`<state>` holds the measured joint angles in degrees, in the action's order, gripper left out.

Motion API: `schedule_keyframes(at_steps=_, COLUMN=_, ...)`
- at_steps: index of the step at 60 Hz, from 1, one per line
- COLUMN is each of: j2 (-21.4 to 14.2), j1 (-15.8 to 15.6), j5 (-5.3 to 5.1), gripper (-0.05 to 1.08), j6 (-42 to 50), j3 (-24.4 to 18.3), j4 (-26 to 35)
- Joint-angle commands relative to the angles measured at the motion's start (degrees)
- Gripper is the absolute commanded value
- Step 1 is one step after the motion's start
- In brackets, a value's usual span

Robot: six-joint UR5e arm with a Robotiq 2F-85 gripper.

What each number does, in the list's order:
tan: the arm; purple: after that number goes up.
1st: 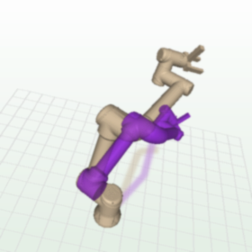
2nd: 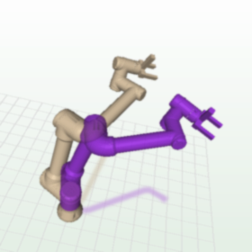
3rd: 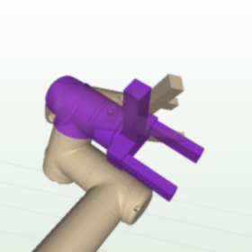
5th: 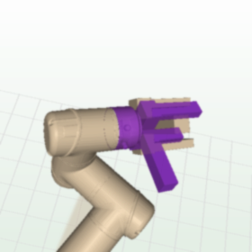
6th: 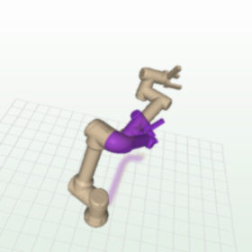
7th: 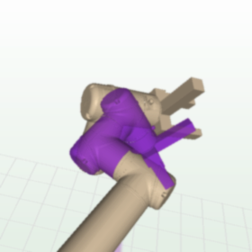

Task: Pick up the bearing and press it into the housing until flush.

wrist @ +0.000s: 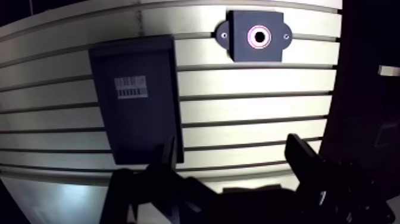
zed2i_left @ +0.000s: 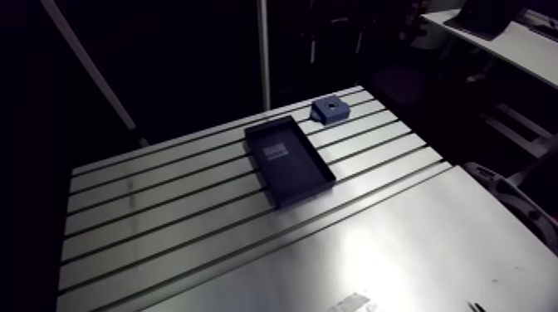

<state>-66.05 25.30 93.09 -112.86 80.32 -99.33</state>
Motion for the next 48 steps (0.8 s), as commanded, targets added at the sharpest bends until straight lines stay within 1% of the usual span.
schedule_keyframes(at_steps=1, j2=-11.3, j1=-8.8, j5=-1.28, gripper=0.0, j6=8.6, j3=7.0, j4=2.0)
schedule_keyframes(at_steps=5, j2=-11.8, j1=-9.8, j5=-1.21, gripper=0.0, j6=9.0, j3=7.0, j4=2.0)
schedule_keyframes(at_steps=9, j2=-12.3, j1=-10.0, j5=-1.44, gripper=0.01, j6=9.1, j3=6.8, j4=2.2)
schedule_keyframes(at_steps=12, j2=-12.5, j1=-10.0, j5=-1.38, gripper=0.01, j6=9.1, j3=6.6, j4=2.2)
schedule_keyframes(at_steps=16, j2=-12.5, j1=-10.1, j5=-1.54, gripper=0.01, j6=9.0, j3=6.1, j4=2.3)
schedule_keyframes(at_steps=18, j2=-12.5, j1=-10.3, j5=-1.62, gripper=0.01, j6=8.9, j3=4.9, j4=2.7)
schedule_keyframes(at_steps=21, j2=-12.6, j1=-10.7, j5=-1.56, gripper=0.01, j6=8.9, j3=4.4, j4=3.1)
schedule_keyframes(at_steps=24, j2=-12.6, j1=-11.8, j5=-1.38, gripper=0.01, j6=8.5, j3=3.7, j4=4.1)
schedule_keyframes(at_steps=27, j2=-12.6, j1=-12.1, j5=-1.45, gripper=0.01, j6=8.6, j3=3.7, j4=4.5)
schedule_keyframes(at_steps=31, j2=-12.7, j1=-12.5, j5=-1.3, gripper=0.01, j6=8.8, j3=4.1, j4=4.6)
schedule_keyframes(at_steps=35, j2=-13.6, j1=-13.5, j5=-1.37, gripper=0.01, j6=9.0, j3=5.2, j4=4.6)
schedule_keyframes(at_steps=42, j2=-14.8, j1=-13.9, j5=-1.29, gripper=0.01, j6=9.2, j3=6.3, j4=4.6)
schedule_keyframes(at_steps=44, j2=-15.2, j1=-13.9, j5=-1.36, gripper=0.01, j6=9.2, j3=6.3, j4=4.6)
schedule_keyframes(at_steps=45, j2=-15.5, j1=-13.9, j5=-1.59, gripper=0.01, j6=9.2, j3=6.2, j4=4.6)
schedule_keyframes(at_steps=48, j2=-15.6, j1=-13.9, j5=-1.63, gripper=0.01, j6=9.2, j3=5.8, j4=4.8)
